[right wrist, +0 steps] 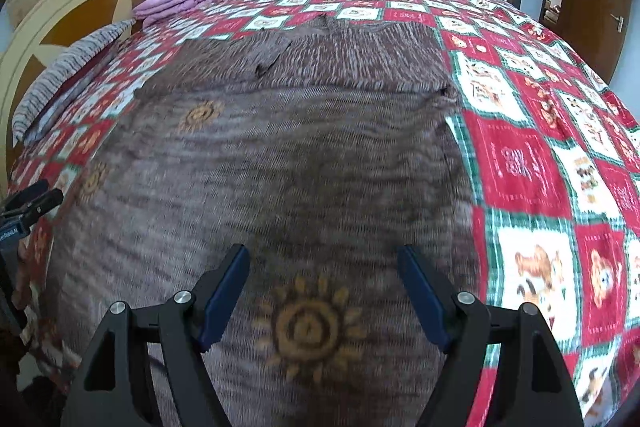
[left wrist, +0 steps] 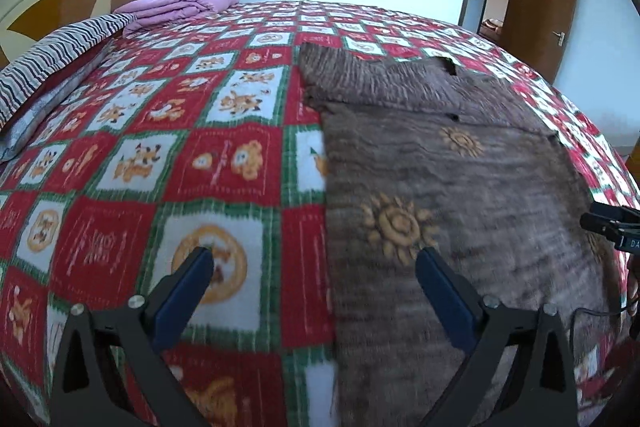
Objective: Fold small clothes
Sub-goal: 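Move the left gripper to the sweater hem and grasp it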
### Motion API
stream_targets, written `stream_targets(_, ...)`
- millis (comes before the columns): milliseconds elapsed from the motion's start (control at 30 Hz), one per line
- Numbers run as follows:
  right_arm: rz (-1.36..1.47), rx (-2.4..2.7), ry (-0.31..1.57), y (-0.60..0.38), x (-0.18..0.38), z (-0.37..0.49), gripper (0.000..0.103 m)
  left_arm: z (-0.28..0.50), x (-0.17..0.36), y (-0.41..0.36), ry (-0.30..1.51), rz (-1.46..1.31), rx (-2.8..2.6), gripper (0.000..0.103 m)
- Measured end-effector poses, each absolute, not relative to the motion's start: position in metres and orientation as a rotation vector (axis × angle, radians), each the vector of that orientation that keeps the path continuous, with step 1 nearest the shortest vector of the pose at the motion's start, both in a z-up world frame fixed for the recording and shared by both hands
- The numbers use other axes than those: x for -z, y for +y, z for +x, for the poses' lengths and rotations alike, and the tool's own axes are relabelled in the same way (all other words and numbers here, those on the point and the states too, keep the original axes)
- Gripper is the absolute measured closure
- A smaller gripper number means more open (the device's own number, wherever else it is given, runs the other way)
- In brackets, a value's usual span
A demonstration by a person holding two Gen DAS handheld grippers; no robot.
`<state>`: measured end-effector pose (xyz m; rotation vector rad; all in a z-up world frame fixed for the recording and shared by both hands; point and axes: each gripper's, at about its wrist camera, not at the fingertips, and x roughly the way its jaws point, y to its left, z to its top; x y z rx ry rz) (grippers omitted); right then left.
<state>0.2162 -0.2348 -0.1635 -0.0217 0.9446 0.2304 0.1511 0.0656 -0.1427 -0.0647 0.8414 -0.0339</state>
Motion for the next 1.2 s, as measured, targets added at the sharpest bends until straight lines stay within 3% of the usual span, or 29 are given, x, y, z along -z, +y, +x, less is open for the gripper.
stream_targets(367, -0.05, -0.214, 0.971, -0.25, 0.166, 0.175, 0.026, 0.107, 0.152, 0.058, 0.899, -0.076, 0.095, 0.011)
stream_targets(600, -0.039, -0.209, 0.973, -0.257, 0.167, 0.156, 0.026, 0.091, 0.163, 0.053, 0.976, -0.134, 0.15, 0.028)
stream_targets(900, -0.024, -0.208, 0.98, -0.262, 0.17, 0.141, 0.026, 0.072, 0.168, 0.047, 1.014, -0.165, 0.165, 0.029)
stream_targets(967, -0.021, -0.205, 0.98, -0.264, 0.171, 0.139, 0.026, 0.071, 0.168, 0.046, 1.014, -0.152, 0.149, 0.034)
stream_targets(1067, -0.021, -0.198, 0.978, -0.267, 0.17, 0.137, 0.026, 0.068, 0.167, 0.044, 1.013, -0.136, 0.145, 0.057)
stream_targets(1133, -0.014, -0.192, 0.977, -0.27, 0.169, 0.135, 0.026, 0.067, 0.166, 0.043, 1.013, -0.132, 0.164, 0.09)
stream_targets(1200, -0.011, -0.185, 0.973, -0.273, 0.167, 0.133, 0.026, 0.066, 0.164, 0.042, 1.018, -0.147, 0.197, 0.093)
